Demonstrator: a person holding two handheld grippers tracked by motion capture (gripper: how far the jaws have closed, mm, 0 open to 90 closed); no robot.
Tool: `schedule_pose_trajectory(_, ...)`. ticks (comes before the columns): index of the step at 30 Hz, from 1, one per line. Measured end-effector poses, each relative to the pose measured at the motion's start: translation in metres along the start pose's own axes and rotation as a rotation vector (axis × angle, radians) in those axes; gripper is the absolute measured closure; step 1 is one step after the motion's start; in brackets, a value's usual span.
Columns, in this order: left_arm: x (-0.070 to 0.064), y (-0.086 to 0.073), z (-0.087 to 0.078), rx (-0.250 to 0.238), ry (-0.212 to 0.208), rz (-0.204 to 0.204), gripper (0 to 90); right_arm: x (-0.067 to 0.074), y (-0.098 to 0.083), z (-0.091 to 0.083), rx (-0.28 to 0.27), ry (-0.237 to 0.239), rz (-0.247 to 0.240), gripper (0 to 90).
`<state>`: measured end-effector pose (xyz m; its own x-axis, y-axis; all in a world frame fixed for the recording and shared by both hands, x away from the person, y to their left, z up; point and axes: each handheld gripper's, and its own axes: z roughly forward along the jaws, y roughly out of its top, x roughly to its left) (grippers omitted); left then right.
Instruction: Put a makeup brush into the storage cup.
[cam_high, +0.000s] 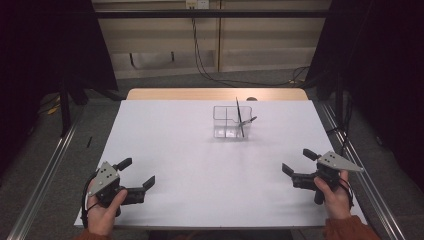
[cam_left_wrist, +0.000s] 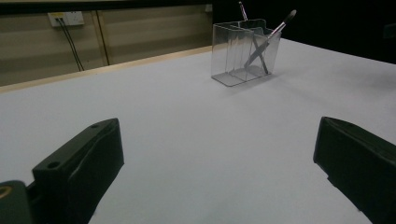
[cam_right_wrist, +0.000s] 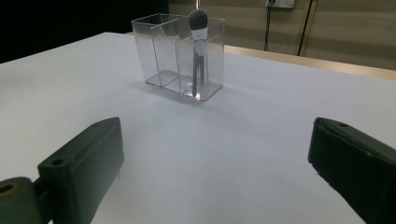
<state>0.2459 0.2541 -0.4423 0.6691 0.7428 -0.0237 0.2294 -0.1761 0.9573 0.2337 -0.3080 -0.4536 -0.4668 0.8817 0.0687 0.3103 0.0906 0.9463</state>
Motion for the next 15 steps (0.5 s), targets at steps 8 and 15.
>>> schedule_pose_trajectory(8,0.001,0.0,-0.003,0.002,0.011,-0.002,1.7,0.003,-0.007,-0.013,-0.009,-0.009,-0.005,2.9)
schedule_pose_trajectory(15,0.002,0.0,-0.002,0.013,0.011,-0.004,1.7,0.002,-0.008,-0.01,-0.009,-0.01,0.003,2.9)
